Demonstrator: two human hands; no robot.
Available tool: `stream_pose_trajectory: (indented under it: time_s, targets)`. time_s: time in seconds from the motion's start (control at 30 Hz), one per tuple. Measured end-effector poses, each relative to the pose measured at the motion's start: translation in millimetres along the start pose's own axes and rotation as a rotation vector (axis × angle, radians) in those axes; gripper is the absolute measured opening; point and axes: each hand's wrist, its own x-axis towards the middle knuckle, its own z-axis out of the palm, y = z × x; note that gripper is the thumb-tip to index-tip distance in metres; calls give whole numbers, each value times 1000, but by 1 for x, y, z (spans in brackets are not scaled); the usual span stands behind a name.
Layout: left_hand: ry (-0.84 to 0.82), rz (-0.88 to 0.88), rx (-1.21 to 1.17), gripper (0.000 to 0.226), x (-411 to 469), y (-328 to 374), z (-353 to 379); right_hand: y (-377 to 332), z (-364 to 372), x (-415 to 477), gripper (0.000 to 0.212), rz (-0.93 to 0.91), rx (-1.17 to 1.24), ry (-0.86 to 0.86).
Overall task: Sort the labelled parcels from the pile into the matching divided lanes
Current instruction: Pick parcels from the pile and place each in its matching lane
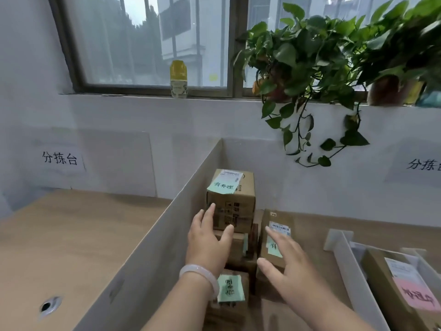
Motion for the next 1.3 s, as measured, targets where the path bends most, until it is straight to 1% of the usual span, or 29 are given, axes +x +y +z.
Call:
stream_pose_trajectory:
  time_s: [0.17,0.23,0.33,0.4,0.47,0.57,0.67,0.77,0.9,0.97,1.13,1.3]
  targets:
    - [82,8,-148,64,64,-2,17,10,14,83,59,71,254,72]
    - [85,-10,-172,66,81,-5,22,13,20,110,59,94,346,78]
    - [50,-27,-234,67,96,-15,30,20,28,140,64,105,414,84]
    - [19,-10,-289,68,97,-22,36,24,34,149,64,120,503,53]
    - [25,5,-352,69,93,-26,41,25,40,150,60,119,612,34]
    - [50,1,-389,71,79,-22,42,26,45,140,53,106,724,83]
    - [99,10,-419,69,58,-12,42,25,45,117,39,116,818,155]
    - [129,24,-443,60,29,-1,40,22,40,84,27,126,895,269]
    - [106,86,-533,48,-24,24,35,21,21,30,17,135,869,435]
    - [84,121,-544,48,-54,33,32,19,8,-3,18,149,844,479]
    - [-14,184,-513,53,-127,57,23,16,-26,-98,31,218,801,558]
    - [-201,302,-444,63,-189,88,17,14,-59,-190,36,266,732,706]
